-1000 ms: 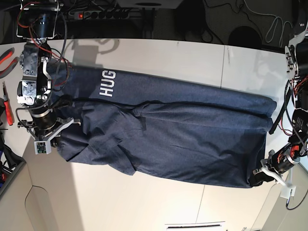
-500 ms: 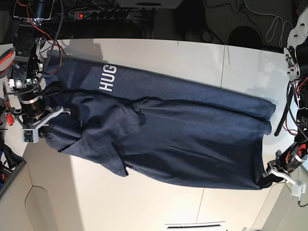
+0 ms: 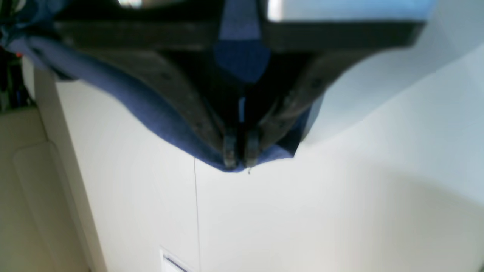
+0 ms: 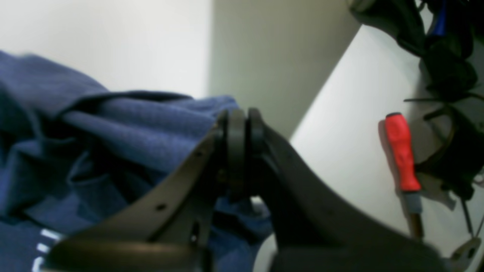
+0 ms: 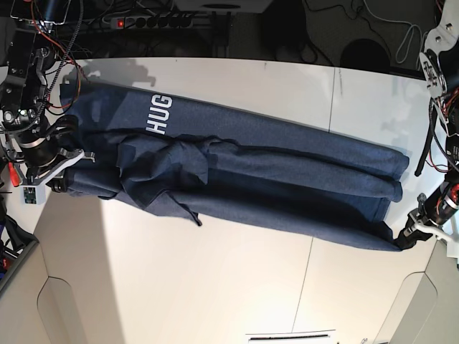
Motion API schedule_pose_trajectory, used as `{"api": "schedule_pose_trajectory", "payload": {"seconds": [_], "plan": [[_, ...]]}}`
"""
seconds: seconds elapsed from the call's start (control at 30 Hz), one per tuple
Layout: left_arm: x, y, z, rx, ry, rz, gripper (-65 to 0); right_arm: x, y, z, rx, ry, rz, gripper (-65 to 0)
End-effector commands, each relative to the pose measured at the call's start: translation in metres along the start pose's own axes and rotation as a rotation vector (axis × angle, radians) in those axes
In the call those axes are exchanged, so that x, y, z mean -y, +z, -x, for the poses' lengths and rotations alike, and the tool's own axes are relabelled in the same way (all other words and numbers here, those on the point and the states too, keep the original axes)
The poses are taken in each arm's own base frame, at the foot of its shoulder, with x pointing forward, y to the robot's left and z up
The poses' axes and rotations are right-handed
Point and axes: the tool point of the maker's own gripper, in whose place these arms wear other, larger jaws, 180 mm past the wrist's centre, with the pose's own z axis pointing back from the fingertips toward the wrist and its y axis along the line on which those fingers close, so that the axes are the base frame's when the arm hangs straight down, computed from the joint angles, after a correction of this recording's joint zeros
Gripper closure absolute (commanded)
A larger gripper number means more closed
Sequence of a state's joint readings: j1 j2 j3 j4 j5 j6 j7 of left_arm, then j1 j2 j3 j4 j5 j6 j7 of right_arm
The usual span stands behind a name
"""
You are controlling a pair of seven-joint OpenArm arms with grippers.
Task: Layout the t-shirt on the table in an organized manner, then fold the t-shirt properly
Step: 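Lift both strip ends with both grippers and roll the strip over, then lay the flipped strip down and release it with both grippers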
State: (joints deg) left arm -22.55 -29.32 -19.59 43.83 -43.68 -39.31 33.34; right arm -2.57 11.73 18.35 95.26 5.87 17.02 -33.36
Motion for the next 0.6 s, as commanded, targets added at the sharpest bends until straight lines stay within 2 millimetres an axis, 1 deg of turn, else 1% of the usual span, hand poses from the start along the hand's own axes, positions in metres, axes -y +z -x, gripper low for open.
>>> {"api": "schedule_pose_trajectory", "payload": {"seconds": [0.0,0.1,0.2,0.37,0.47,0.57], "plan": [[0.003,0.005,-0.029,0.078,-0.010,0.020,0.0,0.007,0.006,-0.023,0.063,0.014,0.017,0.0],[0.001,0.006,-0.024,0.069,-0.006,0.016,0.0,0.005,0.016,-0.034,0.082,0.036,0.020,0.0],[0.000,0.006,-0.023,0.068,-0.006,0.015,0.0,0.001,0.028,-0.035,0.098,0.057,0.020,0.0],[0.001,0.006,-0.023,0.067,-0.006,0.015,0.0,-0.001,0.044,-0.017,0.070,0.079,0.020,0.0],[0.000,0.006,-0.023,0.066,-0.007,0.014,0.0,0.006,0.049,-0.003,0.040,0.074,0.036,0.0],[-0.002,0.008,-0.022,0.064,0.002,0.010,0.0,0.017,0.055,0.008,0.015,0.063,0.064,0.0]]}}
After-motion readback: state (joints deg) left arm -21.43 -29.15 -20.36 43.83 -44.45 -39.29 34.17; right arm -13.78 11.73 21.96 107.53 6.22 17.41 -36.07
